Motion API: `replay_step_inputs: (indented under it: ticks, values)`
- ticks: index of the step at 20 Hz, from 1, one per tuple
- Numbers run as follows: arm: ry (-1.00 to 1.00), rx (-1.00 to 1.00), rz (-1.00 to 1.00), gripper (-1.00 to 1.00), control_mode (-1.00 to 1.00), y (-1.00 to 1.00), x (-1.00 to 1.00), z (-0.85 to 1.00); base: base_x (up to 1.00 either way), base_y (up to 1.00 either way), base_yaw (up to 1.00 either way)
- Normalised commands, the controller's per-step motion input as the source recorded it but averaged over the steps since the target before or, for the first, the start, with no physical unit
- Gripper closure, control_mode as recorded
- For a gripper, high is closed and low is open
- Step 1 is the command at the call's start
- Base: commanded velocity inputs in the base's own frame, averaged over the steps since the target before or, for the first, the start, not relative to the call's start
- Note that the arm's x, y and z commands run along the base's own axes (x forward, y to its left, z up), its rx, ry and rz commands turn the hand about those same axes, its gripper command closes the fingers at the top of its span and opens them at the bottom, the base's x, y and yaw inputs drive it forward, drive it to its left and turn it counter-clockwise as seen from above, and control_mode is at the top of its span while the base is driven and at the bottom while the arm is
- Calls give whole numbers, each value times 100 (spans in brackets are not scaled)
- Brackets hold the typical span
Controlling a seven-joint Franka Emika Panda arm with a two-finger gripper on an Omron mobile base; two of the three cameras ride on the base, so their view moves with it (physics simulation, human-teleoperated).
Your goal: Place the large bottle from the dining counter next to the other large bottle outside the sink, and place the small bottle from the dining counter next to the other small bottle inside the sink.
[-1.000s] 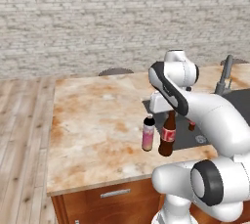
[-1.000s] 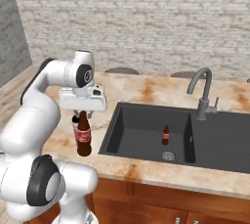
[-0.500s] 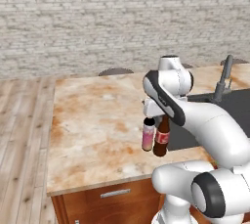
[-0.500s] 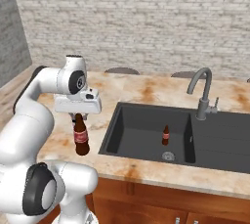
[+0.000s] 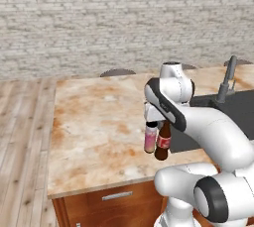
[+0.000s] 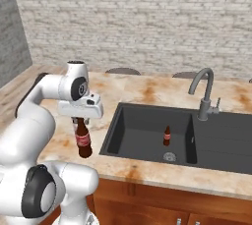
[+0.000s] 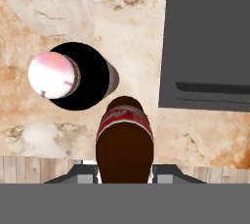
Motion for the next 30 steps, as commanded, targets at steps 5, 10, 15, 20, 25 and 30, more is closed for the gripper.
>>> replay_step_inputs:
  ticks: [5,10,15,20,25,30]
  values:
    - [7,-5,-8,100,-100,0,35,-9,0,0,0]
    - [8,-3,-8,100,-100,0,15,-19,0,0,0]
    - [4,0,-5,100,-100,0,0,-26,0,0,0]
    - [0,0,-4,100,-100,0,-7,-40,0,0,0]
    - [0,0,-1,100,-100,0,-26,-23,0,0,0]
    - [0,0,-2,100,-100,0,-21,-1,0,0,0]
